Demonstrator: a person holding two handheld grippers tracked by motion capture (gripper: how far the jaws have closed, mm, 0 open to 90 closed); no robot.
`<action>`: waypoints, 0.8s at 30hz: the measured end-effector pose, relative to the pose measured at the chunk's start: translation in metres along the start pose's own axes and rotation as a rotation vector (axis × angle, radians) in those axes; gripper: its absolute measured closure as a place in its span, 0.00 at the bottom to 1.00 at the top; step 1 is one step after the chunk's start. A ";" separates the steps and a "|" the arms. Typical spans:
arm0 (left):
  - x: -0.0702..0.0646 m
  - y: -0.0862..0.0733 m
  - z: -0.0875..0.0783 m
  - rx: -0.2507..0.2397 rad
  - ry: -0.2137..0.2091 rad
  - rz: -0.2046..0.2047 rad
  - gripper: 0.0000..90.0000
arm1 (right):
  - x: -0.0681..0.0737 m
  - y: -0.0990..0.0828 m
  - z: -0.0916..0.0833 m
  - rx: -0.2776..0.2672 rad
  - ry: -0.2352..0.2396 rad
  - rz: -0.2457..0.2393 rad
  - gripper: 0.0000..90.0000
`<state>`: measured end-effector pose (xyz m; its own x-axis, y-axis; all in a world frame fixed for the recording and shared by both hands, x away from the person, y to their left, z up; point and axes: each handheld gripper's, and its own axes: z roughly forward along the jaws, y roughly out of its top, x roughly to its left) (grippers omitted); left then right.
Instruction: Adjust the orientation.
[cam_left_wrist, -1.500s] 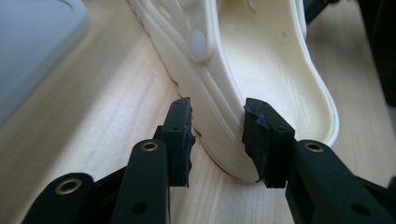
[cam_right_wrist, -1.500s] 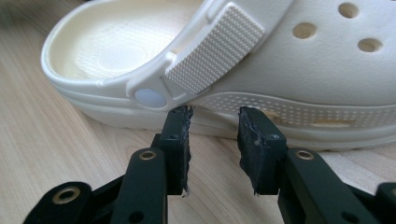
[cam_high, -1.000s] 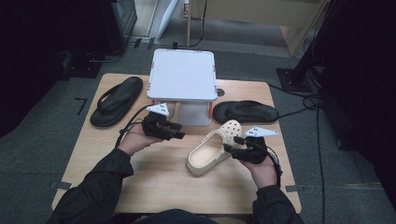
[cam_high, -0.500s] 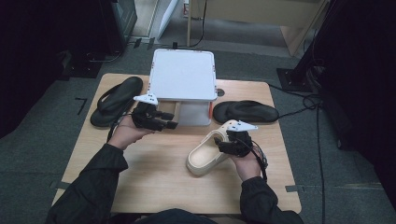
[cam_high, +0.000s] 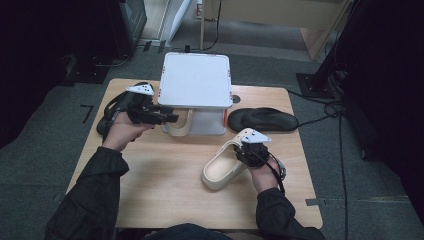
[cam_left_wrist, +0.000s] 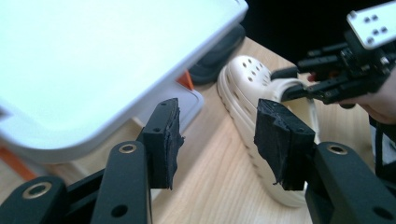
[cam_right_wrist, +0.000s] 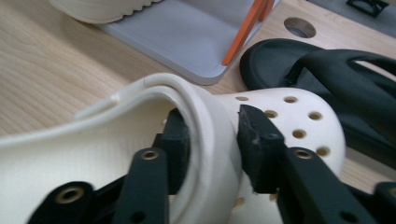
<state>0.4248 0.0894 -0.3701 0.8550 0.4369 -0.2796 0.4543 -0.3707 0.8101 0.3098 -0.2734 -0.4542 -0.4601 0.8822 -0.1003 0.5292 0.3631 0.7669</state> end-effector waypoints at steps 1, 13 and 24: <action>0.002 0.002 -0.003 -0.005 0.006 0.003 0.56 | 0.000 0.000 -0.001 0.001 0.001 -0.012 0.76; 0.020 0.024 -0.013 -0.043 0.042 -0.022 0.57 | 0.007 0.015 -0.024 -0.048 0.064 -0.087 0.86; 0.033 0.022 0.002 -0.013 0.057 -0.046 0.58 | 0.030 0.047 -0.005 -0.098 0.153 -0.257 0.86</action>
<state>0.4638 0.0938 -0.3630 0.8174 0.4994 -0.2873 0.4893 -0.3385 0.8037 0.3172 -0.2316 -0.4184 -0.6759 0.7069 -0.2083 0.3132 0.5313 0.7872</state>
